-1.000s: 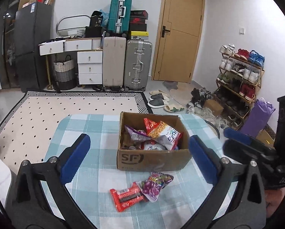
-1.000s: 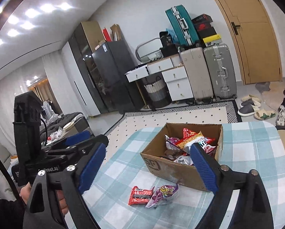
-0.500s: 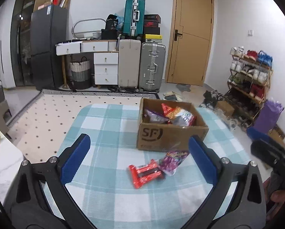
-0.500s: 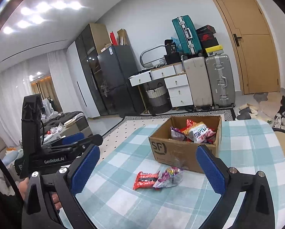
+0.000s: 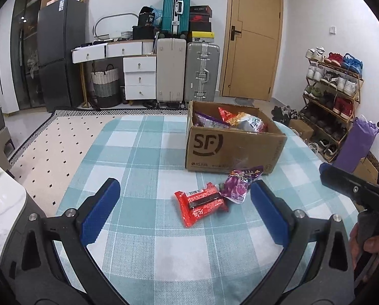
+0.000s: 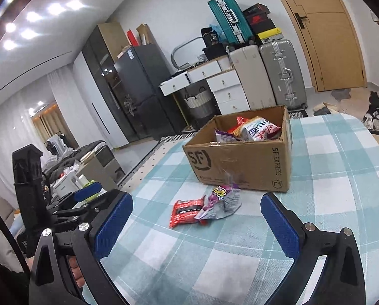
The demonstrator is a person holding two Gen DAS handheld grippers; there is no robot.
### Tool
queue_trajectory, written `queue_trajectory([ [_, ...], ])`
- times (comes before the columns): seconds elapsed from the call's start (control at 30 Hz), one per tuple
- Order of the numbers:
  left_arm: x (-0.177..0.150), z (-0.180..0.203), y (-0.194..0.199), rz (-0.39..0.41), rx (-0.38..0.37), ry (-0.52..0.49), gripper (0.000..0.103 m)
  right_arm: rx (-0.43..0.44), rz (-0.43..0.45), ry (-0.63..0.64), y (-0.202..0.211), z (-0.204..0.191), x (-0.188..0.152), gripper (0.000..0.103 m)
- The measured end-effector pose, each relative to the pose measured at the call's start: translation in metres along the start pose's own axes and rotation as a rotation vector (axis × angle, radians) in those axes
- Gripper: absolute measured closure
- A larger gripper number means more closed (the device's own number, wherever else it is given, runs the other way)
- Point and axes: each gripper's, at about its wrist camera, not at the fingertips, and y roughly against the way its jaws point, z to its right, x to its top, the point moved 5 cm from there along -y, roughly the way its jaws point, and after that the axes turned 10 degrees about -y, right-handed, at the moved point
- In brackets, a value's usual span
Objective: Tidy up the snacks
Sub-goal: 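Move both grippers back toward the last two snacks on the table, then grasp the purple candy bag with the right gripper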
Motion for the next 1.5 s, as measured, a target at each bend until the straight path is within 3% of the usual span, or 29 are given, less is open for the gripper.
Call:
queue_trajectory([
  [0.37,-0.029,-0.02,-0.047,-0.104,-0.028,0.045,0.001,-0.055,-0.139,-0.053,-0.066,0.027,-0.009,0.001],
  [0.67,-0.053,-0.032,-0.063,-0.159,-0.046,0.071,0.001,-0.096,-0.247,-0.153,-0.132,0.051,-0.009,0.001],
  [0.7,-0.055,-0.033,-0.066,-0.163,-0.049,0.076,0.001,-0.104,-0.253,-0.157,-0.138,0.052,-0.008,0.003],
  [0.8,-0.061,-0.038,-0.071,-0.181,-0.063,0.1,0.001,-0.126,-0.286,-0.166,-0.157,0.055,-0.007,0.027],
  [0.9,-0.067,-0.042,-0.075,-0.204,-0.072,0.114,0.001,-0.126,-0.321,-0.207,-0.172,0.061,-0.007,0.031],
  [1.0,-0.069,-0.046,-0.075,-0.203,-0.076,0.127,0.001,-0.137,-0.332,-0.174,-0.18,0.056,-0.009,0.044],
  [1.2,-0.071,-0.047,-0.075,-0.218,-0.085,0.133,0.001,-0.118,-0.318,-0.164,-0.179,0.052,-0.008,0.048],
  [1.5,-0.064,-0.039,-0.077,-0.237,-0.101,0.115,0.001,-0.079,-0.243,-0.188,-0.131,0.054,-0.01,0.048],
])
